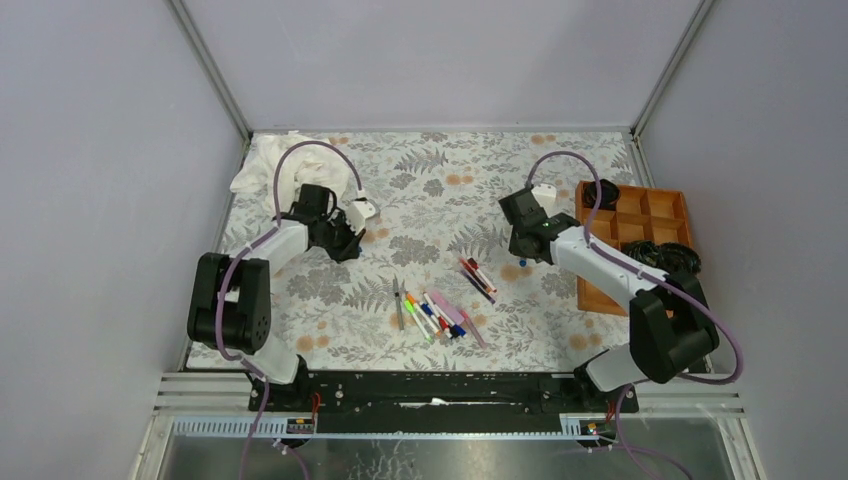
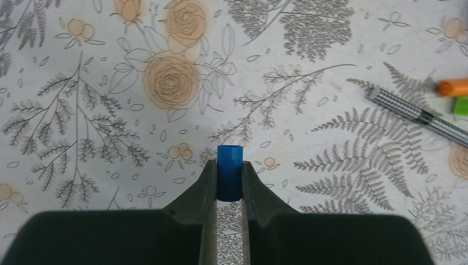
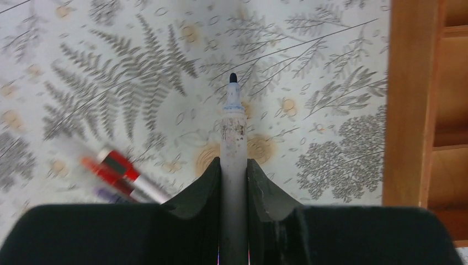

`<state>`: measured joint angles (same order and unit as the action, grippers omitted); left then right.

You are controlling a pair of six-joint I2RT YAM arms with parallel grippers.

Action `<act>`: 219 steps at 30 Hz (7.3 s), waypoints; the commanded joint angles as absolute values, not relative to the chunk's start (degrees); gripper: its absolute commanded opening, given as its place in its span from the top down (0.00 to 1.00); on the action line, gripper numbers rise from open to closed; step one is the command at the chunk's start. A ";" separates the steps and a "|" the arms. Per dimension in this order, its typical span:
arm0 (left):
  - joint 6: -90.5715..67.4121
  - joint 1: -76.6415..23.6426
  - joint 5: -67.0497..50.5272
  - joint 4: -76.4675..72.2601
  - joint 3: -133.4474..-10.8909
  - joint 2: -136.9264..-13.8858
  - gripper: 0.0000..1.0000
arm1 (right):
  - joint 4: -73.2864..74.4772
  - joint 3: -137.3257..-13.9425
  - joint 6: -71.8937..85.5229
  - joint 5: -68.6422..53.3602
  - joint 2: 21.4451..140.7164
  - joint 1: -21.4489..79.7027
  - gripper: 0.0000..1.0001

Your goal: Open the pen caps

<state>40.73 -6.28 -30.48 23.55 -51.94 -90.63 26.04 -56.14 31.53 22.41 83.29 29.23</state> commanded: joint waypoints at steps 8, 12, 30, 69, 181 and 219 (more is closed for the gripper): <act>34.17 -6.14 -22.90 14.75 -52.01 -95.29 1.00 | 20.57 -58.75 34.40 36.04 95.66 29.62 0.93; 34.58 -6.15 -21.77 15.16 -52.43 -96.18 0.89 | 19.61 -56.88 35.69 33.79 97.52 29.61 0.80; 35.06 -6.55 -26.03 22.76 -55.95 -97.06 0.38 | 20.10 -53.23 37.44 27.70 91.94 29.48 0.53; 20.66 2.46 -32.44 42.45 -73.08 -77.11 0.02 | 22.60 -68.64 28.41 10.55 102.17 67.59 0.68; 73.38 -18.86 -55.73 72.29 -63.77 -74.27 0.80 | 18.00 -76.29 21.20 -54.30 100.34 47.54 1.00; 78.91 -0.22 -45.22 67.46 -68.31 -81.76 1.00 | 18.88 -64.40 22.56 -48.11 93.29 42.76 1.00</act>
